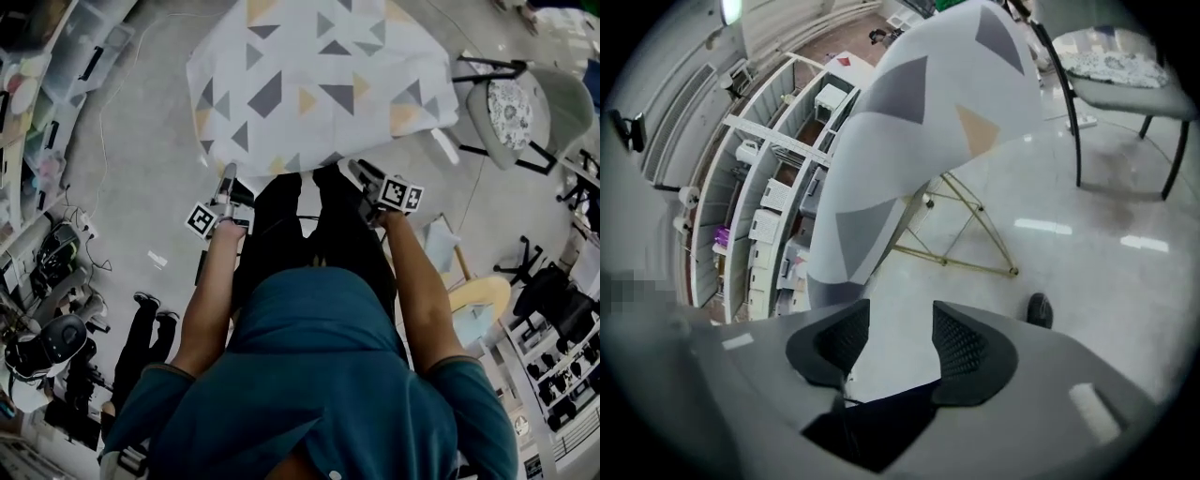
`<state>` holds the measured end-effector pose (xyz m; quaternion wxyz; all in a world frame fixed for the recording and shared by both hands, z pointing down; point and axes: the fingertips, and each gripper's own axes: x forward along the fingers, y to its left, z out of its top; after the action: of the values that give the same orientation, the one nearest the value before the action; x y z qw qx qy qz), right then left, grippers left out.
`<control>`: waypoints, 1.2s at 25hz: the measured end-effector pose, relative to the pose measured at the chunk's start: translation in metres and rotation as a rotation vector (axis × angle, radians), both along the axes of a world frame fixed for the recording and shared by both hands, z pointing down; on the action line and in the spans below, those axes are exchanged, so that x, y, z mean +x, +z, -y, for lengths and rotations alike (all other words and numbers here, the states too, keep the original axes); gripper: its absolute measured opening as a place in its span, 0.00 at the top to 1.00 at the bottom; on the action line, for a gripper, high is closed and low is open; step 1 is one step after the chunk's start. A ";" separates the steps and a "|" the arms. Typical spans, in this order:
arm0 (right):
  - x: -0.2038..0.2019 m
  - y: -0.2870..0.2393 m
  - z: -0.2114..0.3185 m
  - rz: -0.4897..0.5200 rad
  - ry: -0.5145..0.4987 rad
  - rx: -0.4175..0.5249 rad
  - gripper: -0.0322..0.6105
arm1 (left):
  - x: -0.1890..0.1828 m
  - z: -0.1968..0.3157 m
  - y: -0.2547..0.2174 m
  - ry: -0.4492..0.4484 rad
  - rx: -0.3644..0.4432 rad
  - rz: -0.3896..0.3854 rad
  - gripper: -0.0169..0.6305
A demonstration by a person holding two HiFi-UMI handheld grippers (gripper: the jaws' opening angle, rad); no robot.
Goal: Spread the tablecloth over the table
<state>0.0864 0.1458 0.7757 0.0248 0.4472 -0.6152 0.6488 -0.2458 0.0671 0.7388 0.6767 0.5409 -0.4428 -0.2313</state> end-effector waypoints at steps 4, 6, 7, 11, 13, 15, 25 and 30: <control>-0.026 -0.002 -0.013 0.086 -0.059 -0.003 0.60 | -0.007 -0.016 -0.013 0.026 -0.031 0.037 0.97; -0.026 0.002 -0.015 0.085 -0.046 -0.013 0.59 | -0.022 -0.029 -0.001 0.043 -0.077 0.104 0.97; -0.022 0.004 -0.015 0.074 -0.038 -0.019 0.59 | -0.029 -0.033 0.008 0.053 -0.096 0.134 0.97; -0.002 0.005 -0.012 0.023 -0.009 -0.026 0.59 | -0.033 -0.037 0.036 0.124 -0.152 0.127 0.93; 0.004 0.002 -0.008 0.004 -0.001 -0.018 0.59 | -0.033 -0.040 0.045 0.196 -0.176 0.168 0.88; 0.007 -0.002 -0.002 -0.008 0.002 -0.007 0.59 | -0.033 -0.039 0.048 0.245 -0.193 0.215 0.85; 0.006 -0.034 0.041 -0.091 -0.072 0.056 0.59 | -0.085 -0.042 0.064 0.309 -0.410 0.409 0.53; 0.005 -0.052 0.060 -0.181 -0.113 0.078 0.59 | -0.127 -0.001 0.036 0.265 -0.280 0.532 0.71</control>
<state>0.0913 0.0858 0.7236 0.0996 0.4691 -0.6595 0.5789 -0.3728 0.0680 0.7744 0.6294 0.5368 -0.5574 0.0711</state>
